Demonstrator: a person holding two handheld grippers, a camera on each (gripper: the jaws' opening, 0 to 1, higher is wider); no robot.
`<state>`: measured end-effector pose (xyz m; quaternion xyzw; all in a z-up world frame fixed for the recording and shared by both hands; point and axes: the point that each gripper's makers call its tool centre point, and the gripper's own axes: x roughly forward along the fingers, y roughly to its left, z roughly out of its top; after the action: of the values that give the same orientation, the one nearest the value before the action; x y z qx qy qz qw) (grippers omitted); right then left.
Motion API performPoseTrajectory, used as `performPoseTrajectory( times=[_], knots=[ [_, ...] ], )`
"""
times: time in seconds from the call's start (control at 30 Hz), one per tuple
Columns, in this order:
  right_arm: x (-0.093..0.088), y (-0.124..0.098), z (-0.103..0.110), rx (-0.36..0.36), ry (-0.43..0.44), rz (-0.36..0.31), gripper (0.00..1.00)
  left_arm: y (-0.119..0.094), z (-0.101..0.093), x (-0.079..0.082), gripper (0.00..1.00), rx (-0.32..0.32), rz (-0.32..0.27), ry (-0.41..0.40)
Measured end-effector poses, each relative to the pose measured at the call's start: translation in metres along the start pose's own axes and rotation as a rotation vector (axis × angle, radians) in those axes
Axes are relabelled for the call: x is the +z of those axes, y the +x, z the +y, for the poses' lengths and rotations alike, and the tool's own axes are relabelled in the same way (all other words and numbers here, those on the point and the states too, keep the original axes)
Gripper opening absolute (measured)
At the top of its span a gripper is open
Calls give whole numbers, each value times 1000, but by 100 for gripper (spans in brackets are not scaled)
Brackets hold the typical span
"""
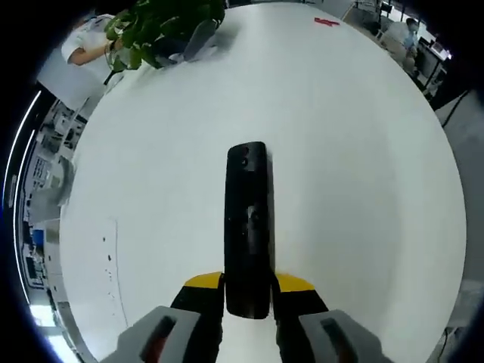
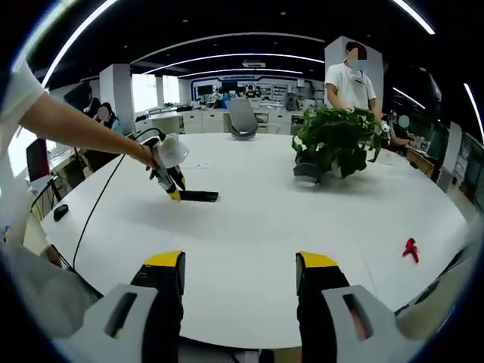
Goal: Press the specified remote control buttons in sequence, fully releasing each button before pressing the next.
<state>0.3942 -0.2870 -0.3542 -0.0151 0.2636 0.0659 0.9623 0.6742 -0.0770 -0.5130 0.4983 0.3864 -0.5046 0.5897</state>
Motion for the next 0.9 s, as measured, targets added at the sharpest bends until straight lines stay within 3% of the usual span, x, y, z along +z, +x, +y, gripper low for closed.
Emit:
performPoseTrajectory(
  times=[0.17, 0.27, 0.43, 0.57, 0.63, 0.73, 0.77, 0.8, 0.83, 0.9],
  knots=[
    [0, -1, 0, 3, 1, -4, 61, -1, 3, -1, 29, 24, 5, -33],
    [1, -1, 1, 5, -5, -6, 61, -2, 10, -1, 35, 70, 5, -42],
    [3, -2, 1, 8, 4, -16, 61, -6, 17, -5, 44, 124, -38, -95],
    [4, -2, 0, 5, 6, -25, 61, -13, 16, -3, 63, 166, -87, -140],
    [3, -2, 0, 6, 5, -24, 61, -20, 16, 0, 66, 197, -120, -170],
    [4, -2, 1, 11, 0, -29, 61, -26, 10, 1, 67, 187, -150, -221],
    [4, -2, 2, 12, -1, -30, 62, -30, 11, -2, 68, 224, -143, -250],
    [5, -2, 2, 12, -3, -30, 62, -33, 12, -3, 66, 240, -141, -228],
    [5, -2, 2, 13, -3, -32, 62, -39, 15, -1, 63, 286, -183, -223],
    [6, -2, 1, 10, -3, -37, 64, -41, 14, -7, 64, 291, -190, -258]
  ],
)
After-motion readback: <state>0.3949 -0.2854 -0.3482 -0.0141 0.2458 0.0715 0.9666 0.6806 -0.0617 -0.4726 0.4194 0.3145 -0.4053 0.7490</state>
